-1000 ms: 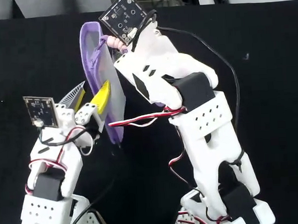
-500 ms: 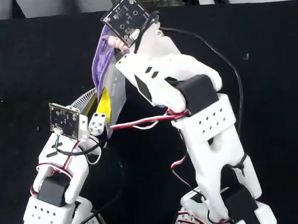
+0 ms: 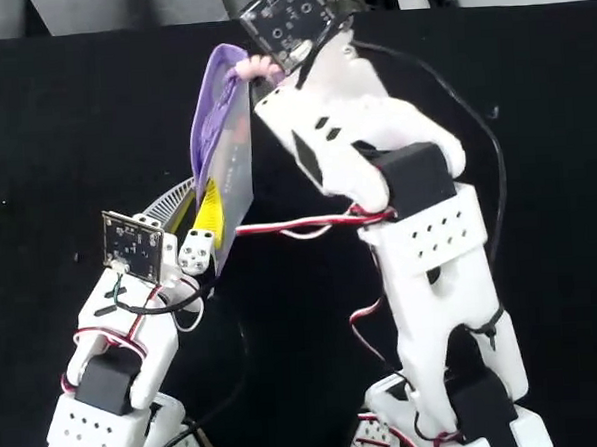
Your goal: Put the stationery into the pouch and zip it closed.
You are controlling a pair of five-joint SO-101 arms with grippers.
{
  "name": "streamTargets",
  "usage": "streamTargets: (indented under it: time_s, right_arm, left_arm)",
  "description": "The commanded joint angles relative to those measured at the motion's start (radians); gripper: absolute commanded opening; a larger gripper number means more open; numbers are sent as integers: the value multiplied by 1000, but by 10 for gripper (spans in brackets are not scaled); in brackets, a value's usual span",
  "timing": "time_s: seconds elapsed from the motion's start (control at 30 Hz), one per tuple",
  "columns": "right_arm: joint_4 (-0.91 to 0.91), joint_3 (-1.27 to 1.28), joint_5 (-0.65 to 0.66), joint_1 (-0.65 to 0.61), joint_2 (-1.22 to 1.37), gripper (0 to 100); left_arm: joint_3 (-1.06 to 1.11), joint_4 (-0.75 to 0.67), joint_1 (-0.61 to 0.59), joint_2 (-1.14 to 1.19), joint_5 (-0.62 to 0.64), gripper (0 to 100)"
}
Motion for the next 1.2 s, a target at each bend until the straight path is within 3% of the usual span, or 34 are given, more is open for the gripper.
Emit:
streamTargets:
  time_s: [0.0,0.4,1.17]
  right_arm:
    - [-100,-61,6,68,42,11]
    - [-115,-305,3,155,236,11]
    - [-109,-975,5,324,834,11]
  left_arm:
    - [53,32,8,6,-5,29]
    - [61,37,1,5,-5,29]
    - [62,38,-1,5,-5,29]
